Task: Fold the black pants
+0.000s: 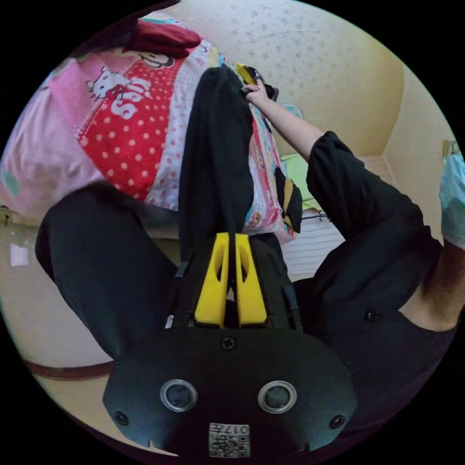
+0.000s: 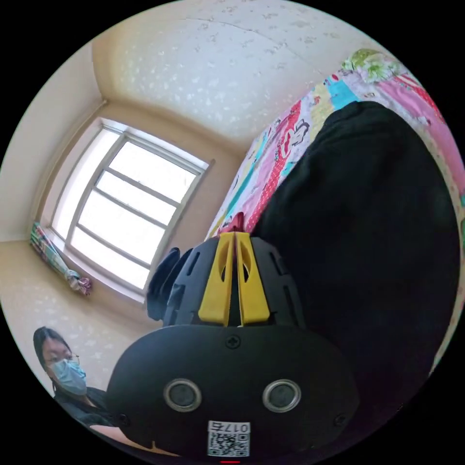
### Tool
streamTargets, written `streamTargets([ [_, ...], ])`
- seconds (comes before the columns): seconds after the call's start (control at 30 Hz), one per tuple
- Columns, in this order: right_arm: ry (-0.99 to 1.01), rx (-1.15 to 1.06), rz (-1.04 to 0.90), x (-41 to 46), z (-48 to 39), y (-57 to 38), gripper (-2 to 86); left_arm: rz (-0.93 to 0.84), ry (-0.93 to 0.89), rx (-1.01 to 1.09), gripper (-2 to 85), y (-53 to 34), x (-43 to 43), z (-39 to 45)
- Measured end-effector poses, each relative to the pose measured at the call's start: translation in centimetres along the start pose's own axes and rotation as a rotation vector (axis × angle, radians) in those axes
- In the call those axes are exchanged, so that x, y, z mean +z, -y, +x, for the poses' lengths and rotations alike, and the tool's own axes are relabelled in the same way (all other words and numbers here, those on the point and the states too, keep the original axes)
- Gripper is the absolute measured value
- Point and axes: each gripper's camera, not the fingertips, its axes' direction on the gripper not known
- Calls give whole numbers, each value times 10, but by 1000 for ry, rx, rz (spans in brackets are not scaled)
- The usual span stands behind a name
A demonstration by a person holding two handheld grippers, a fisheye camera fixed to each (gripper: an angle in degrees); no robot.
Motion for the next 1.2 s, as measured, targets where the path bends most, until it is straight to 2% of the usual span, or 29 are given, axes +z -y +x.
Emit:
streamTargets([
  [0.07, 4, 12, -19, -5, 5, -17, 53, -23, 86, -73, 48, -5, -3, -10],
  [0.17, -132, -22, -135, -35, 0, -55, 80, 94, 201, -80, 62, -16, -25, -8],
  [0.27, -334, -129, -259, -81, -24, -129, 100, 113, 198, -53, 106, -4, -30, -12],
  [0.3, -435, -165, -267, -101, -35, -168, 107, 109, 188, -41, 114, 2, -28, -13],
  [0.43, -592, -166, -232, -148, -48, -283, 138, 12, 141, 65, 136, 57, 11, -12],
  [0.47, -575, -113, -223, -156, -43, -313, 149, -53, 158, 68, 137, 71, 29, -10],
  [0.57, -303, -93, -112, -163, -52, -375, 159, -243, 198, 42, 122, 89, 79, -4],
  [0.63, -254, -91, -57, -152, -60, -400, 156, -304, 182, 49, 88, 88, 105, 3],
  [0.7, -354, -127, -109, -136, -74, -413, 96, -267, 215, 56, 57, 82, 115, 12],
  [0.8, -237, -111, -245, -153, -81, -405, 46, -207, 177, 128, 41, 65, 104, 31],
  [0.9, -50, -197, -209, -216, -105, -405, 41, -209, -144, 231, 39, 39, 86, 46],
  [0.93, -43, -223, -227, -226, -111, -407, 41, -257, -289, 247, 40, 27, 91, 50],
  [0.97, -60, -263, -304, -236, -120, -411, 44, -322, -317, 258, 45, 14, 102, 55],
  [1.0, -115, -269, -428, -236, -123, -416, 49, -355, -283, 257, 50, 8, 108, 57],
  [1.07, -226, -263, -590, -228, -118, -424, 69, -441, 38, 185, 81, -13, 130, 51],
  [1.1, -291, -250, -613, -229, -111, -426, 92, -447, 129, 154, 82, -16, 133, 46],
  [1.13, -309, -230, -599, -232, -106, -425, 96, -437, 255, 95, 83, -19, 133, 37],
  [1.2, -322, -124, -464, -249, -86, -408, 110, -364, 242, 72, 80, -13, 124, 35],
])
